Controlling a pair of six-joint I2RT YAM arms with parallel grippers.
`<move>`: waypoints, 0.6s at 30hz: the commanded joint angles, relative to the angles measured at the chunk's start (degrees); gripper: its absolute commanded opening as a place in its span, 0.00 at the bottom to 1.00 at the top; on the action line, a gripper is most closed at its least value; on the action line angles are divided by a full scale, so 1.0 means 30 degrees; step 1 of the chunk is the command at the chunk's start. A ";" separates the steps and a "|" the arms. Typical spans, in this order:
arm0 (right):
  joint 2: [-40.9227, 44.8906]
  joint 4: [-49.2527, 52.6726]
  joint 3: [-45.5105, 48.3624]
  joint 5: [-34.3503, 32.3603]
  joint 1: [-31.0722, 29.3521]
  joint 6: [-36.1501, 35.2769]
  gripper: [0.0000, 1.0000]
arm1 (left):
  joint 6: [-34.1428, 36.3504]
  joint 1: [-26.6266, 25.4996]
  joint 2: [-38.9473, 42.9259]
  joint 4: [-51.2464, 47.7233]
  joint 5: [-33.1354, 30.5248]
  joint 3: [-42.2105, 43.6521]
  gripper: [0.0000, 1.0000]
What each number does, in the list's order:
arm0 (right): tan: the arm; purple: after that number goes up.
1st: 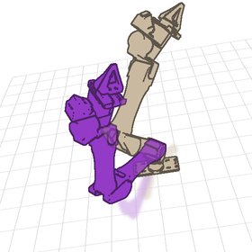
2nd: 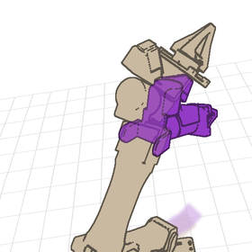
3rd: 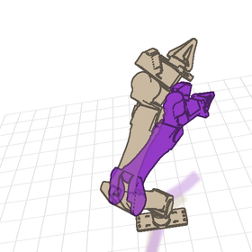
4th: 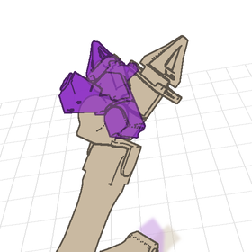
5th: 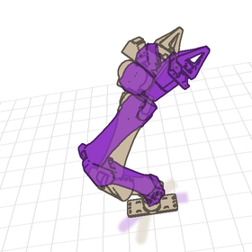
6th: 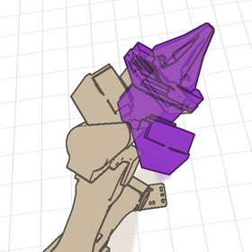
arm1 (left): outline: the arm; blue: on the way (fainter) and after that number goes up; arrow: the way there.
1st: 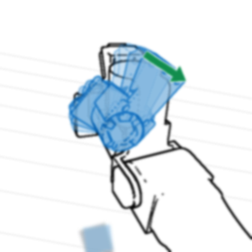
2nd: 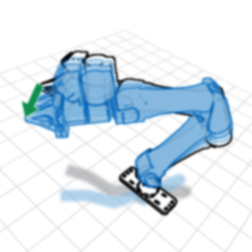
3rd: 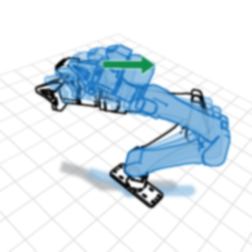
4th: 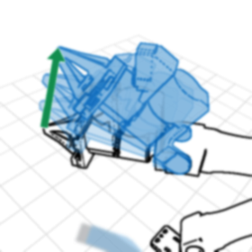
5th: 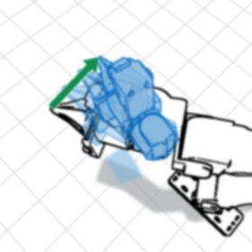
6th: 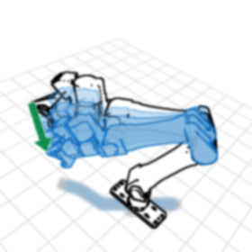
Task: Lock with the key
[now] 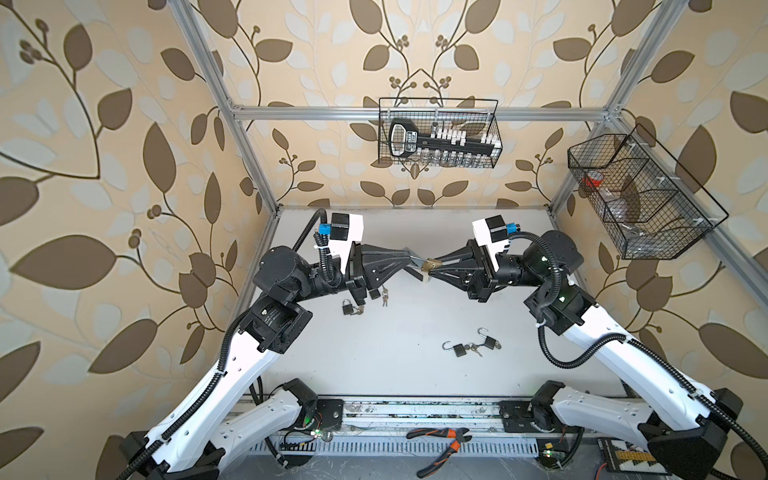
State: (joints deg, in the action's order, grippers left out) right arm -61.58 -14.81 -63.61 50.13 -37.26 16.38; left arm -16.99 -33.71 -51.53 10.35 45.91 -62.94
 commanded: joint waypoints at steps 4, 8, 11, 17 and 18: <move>0.0493 0.0159 0.0479 -0.1045 0.0152 -0.0832 0.00 | 0.0288 -0.0169 -0.0374 -0.2234 0.1169 -0.0196 0.00; 0.0607 0.0277 0.0573 -0.0869 0.0202 -0.0926 0.00 | 0.0568 -0.0147 -0.0172 -0.2595 0.0902 -0.0484 0.00; 0.0723 0.0278 0.0454 -0.0683 0.0185 -0.0849 0.00 | 0.0754 -0.0145 -0.0274 -0.2809 0.1204 -0.0706 0.00; 0.0805 0.0299 0.0359 -0.0195 0.0174 -0.0452 0.00 | 0.0860 -0.0156 -0.0464 -0.3217 0.1052 -0.0920 0.21; 0.0895 0.0403 0.0380 -0.0162 0.0200 -0.0520 0.00 | 0.0850 -0.0165 -0.0403 -0.3244 0.0839 -0.0950 0.28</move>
State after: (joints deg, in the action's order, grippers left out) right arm -60.25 -12.27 -62.13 49.71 -36.62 14.72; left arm -14.94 -33.78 -52.21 2.81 46.72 -64.62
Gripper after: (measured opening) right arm 0.131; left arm 0.240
